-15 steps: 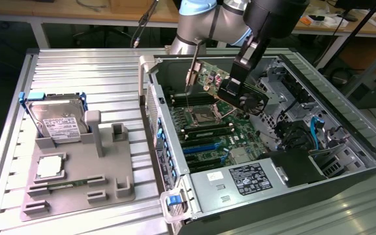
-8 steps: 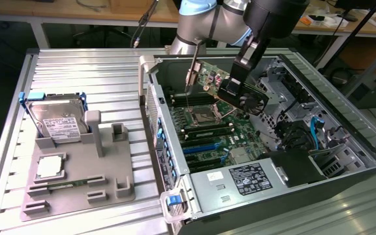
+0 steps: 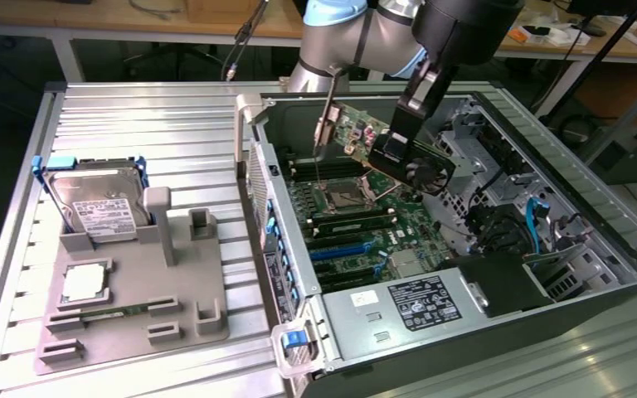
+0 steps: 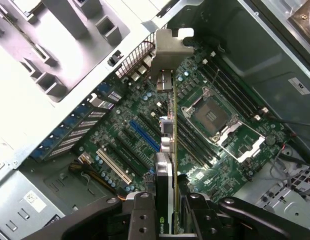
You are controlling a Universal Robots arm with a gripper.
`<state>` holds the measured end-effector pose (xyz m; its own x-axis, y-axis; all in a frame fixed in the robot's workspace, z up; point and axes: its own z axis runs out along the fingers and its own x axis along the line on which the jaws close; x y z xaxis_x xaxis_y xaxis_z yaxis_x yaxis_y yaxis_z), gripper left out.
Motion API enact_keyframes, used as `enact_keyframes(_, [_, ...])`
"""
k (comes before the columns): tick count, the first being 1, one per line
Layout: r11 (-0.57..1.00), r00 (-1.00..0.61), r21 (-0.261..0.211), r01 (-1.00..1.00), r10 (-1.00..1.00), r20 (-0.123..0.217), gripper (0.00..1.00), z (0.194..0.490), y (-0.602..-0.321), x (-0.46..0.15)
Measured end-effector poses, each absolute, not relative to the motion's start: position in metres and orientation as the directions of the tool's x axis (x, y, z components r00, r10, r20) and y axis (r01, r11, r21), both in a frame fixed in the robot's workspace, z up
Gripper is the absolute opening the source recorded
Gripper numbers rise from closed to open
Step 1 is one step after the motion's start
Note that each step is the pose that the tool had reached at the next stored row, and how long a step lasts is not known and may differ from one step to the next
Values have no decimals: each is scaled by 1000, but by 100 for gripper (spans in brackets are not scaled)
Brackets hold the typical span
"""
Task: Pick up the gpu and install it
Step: 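Insert the gpu into the slot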
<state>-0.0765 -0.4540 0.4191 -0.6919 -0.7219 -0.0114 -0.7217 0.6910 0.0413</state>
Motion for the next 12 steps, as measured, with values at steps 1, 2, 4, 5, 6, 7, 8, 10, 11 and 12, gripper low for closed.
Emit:
enact_keyframes(1, [663,-664,41,-748,-748,-11,27,419,-454,-76])
enact_keyframes(2, [641,-642,41,-766,-767,-11,27,419,-454,-76])
enact_keyframes(4, [623,-624,41,-781,-781,-11,27,419,-454,-74])
enact_keyframes(5, [622,-622,41,-782,-783,-11,27,419,-454,-74])
enact_keyframes(6, [620,-621,41,-783,-784,-11,27,419,-454,-74])
enact_keyframes(7, [619,-620,41,-784,-785,-11,27,419,-454,-74])
enact_keyframes(8, [618,-619,41,-785,-785,-11,27,419,-454,-74])
enact_keyframes(10, [616,-617,41,-787,-787,-11,27,419,-454,-74])
enact_keyframes(11, [615,-616,41,-787,-788,-11,27,419,-454,-74])
enact_keyframes(12, [614,-615,41,-788,-788,-11,27,419,-454,-74])
